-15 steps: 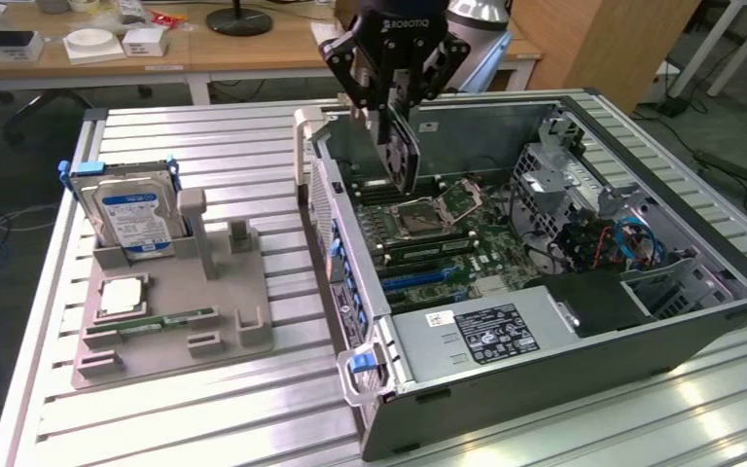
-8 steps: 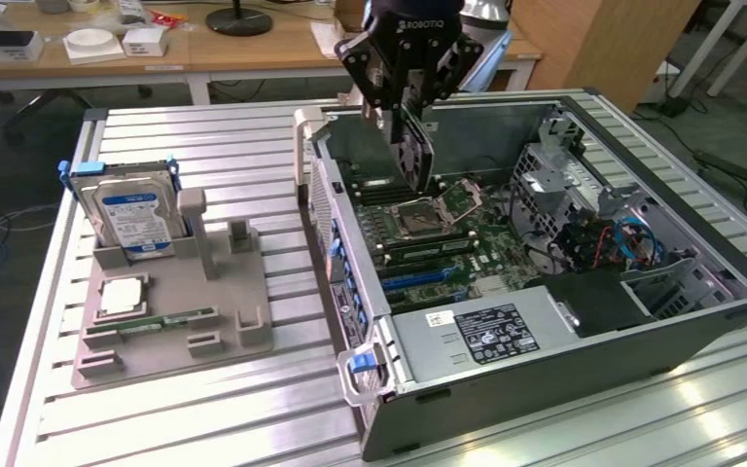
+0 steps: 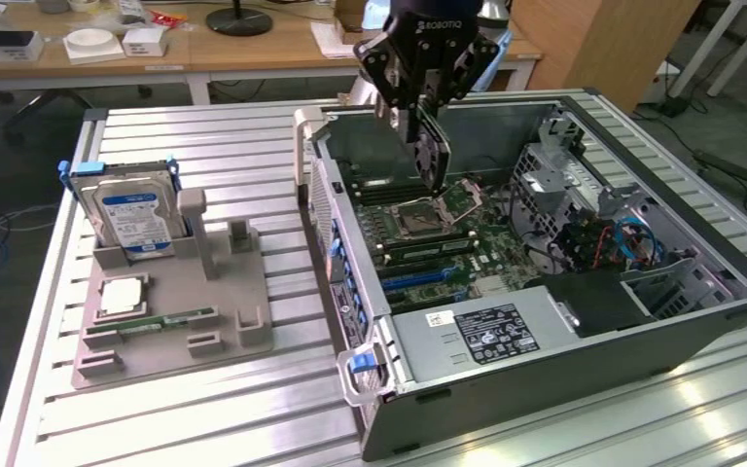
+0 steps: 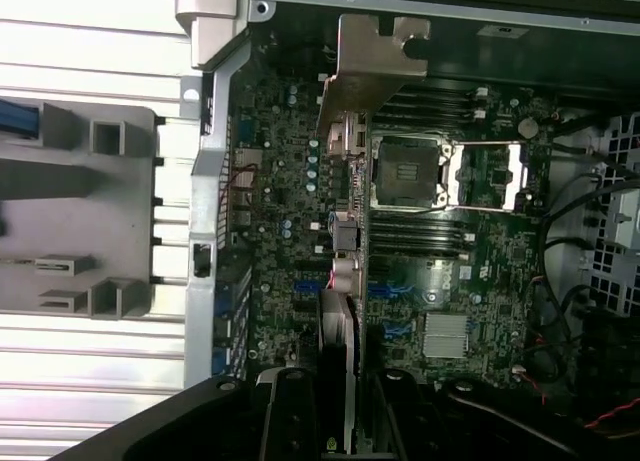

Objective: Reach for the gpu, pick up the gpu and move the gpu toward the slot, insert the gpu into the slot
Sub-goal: 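Pick up the gpu and move the gpu toward the slot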

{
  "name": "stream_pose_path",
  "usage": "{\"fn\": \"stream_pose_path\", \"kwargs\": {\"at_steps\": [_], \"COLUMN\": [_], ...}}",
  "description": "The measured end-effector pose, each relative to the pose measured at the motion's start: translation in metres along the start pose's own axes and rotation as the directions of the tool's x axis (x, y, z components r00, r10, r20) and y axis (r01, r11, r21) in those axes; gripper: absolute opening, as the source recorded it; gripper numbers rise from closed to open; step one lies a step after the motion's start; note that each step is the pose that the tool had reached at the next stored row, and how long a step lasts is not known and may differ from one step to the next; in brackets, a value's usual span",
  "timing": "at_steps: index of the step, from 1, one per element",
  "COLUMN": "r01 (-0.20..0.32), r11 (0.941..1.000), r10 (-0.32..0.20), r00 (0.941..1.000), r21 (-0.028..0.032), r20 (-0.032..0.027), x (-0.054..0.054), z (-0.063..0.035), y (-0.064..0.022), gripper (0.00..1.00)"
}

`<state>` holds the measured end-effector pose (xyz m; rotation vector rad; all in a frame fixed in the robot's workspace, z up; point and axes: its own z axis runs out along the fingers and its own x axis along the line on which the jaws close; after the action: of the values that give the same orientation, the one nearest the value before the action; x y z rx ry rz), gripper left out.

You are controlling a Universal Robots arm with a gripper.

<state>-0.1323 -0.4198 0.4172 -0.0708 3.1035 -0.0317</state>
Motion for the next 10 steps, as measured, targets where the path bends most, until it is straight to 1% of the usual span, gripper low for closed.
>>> {"fn": "stream_pose_path", "kwargs": {"at_steps": [10], "r01": [0.002], "r11": [1.0], "r10": [-0.002], "r00": [1.0], "r21": [0.0], "r20": [0.0], "x": [-0.02], "z": [0.0011], "y": [-0.0009], "gripper": [0.27]}}
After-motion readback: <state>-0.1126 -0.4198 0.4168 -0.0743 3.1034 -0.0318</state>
